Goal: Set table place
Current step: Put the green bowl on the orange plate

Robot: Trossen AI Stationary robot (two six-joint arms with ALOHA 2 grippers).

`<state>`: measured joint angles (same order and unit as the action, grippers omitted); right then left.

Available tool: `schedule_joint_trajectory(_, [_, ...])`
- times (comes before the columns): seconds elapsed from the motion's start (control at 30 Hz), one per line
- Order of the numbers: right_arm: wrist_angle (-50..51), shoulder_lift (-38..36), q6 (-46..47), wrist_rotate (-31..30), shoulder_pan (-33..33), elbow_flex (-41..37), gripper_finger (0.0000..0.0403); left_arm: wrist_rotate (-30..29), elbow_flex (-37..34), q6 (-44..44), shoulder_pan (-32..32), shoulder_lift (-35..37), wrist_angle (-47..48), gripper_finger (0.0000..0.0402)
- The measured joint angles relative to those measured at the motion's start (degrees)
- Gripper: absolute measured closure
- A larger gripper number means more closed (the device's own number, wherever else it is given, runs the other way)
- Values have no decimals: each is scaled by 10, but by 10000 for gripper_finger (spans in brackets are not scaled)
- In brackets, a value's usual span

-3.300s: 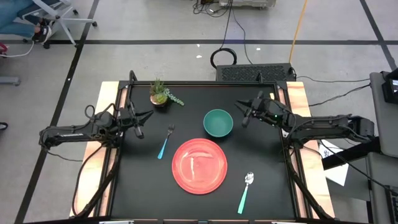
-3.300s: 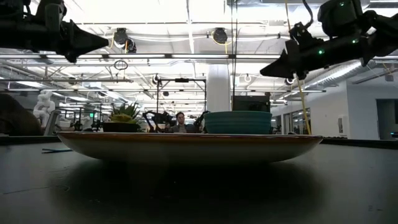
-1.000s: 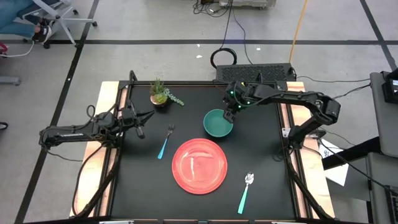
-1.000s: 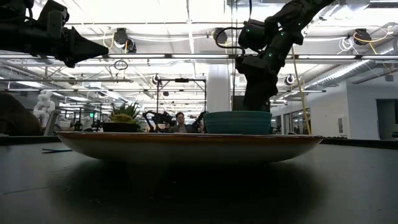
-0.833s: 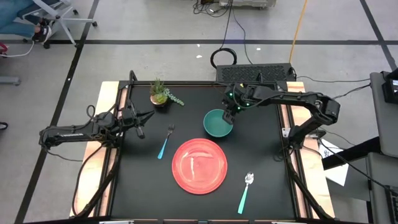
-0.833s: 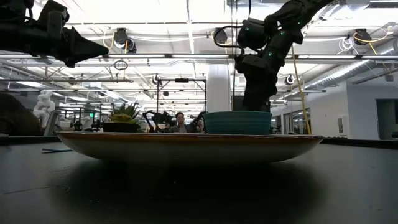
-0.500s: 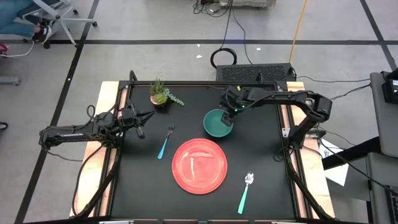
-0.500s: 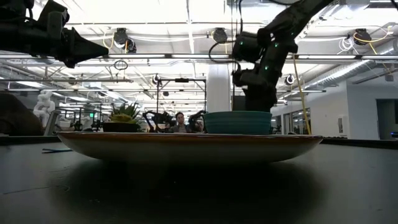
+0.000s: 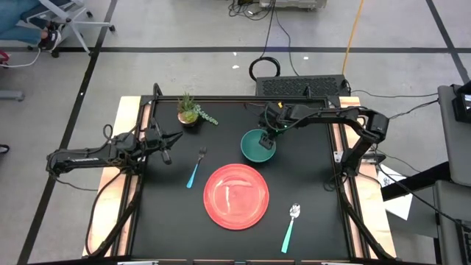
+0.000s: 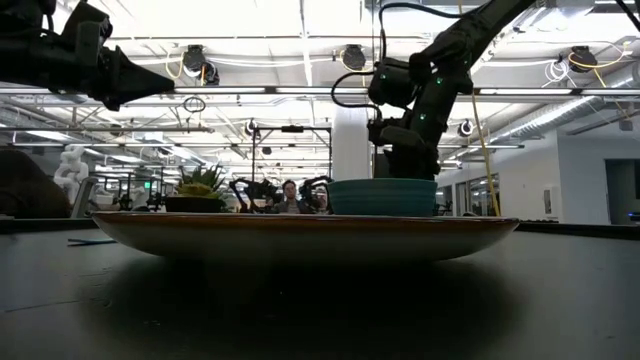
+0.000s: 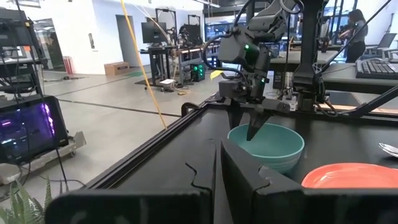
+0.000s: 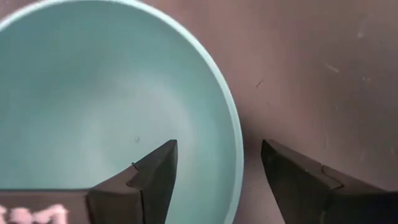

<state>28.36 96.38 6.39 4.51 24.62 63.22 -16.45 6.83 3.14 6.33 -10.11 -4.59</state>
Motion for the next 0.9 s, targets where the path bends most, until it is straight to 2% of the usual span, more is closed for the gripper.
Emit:
schedule_joint_trajectory(0.63, [1,0,-26,0,0,0,333,0,0,1,0,0,1,371])
schedule_joint_trajectory(0.83, [-1,0,-52,1,0,0,391,0,0,1,0,0,1,371])
schedule_joint_trajectory(0.9, [-5,-1,-56,3,0,0,397,0,0,1,0,0,1,371])
